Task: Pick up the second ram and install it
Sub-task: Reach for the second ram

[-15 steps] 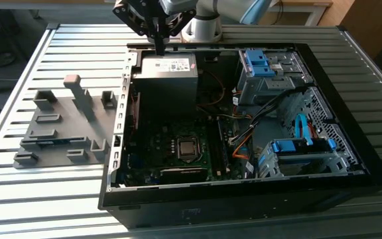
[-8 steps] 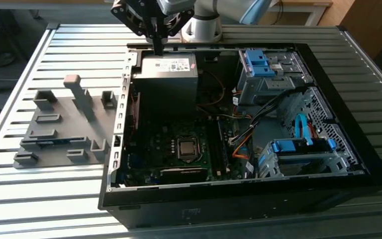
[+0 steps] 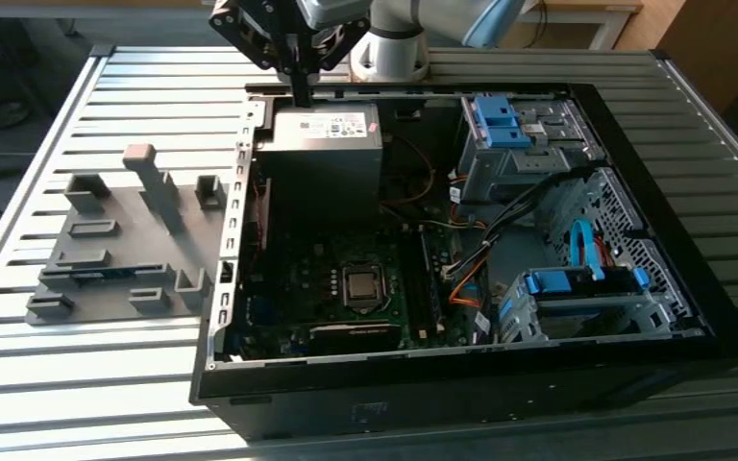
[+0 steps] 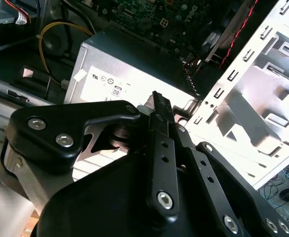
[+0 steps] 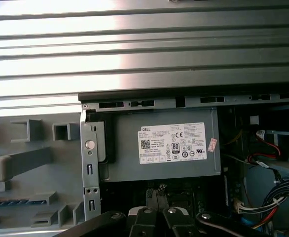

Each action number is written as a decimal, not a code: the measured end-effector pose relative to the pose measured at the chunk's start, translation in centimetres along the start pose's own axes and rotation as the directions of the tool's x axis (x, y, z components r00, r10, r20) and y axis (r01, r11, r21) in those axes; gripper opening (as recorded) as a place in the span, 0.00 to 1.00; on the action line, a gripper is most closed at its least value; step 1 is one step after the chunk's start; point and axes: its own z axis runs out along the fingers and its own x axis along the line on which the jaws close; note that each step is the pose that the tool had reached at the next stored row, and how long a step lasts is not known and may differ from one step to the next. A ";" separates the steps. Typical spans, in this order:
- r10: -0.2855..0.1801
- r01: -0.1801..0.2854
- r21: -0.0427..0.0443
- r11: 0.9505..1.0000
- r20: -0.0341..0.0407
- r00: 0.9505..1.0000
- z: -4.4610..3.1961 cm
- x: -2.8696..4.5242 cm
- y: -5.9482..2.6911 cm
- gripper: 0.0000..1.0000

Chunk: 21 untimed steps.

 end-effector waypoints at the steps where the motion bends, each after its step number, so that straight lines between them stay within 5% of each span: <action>1: 0.000 0.000 0.000 1.000 0.000 1.000 0.00 0.05 0.00 0.11; 21: 0.000 0.000 0.000 1.000 0.000 1.000 0.00 1.24 -0.10 0.11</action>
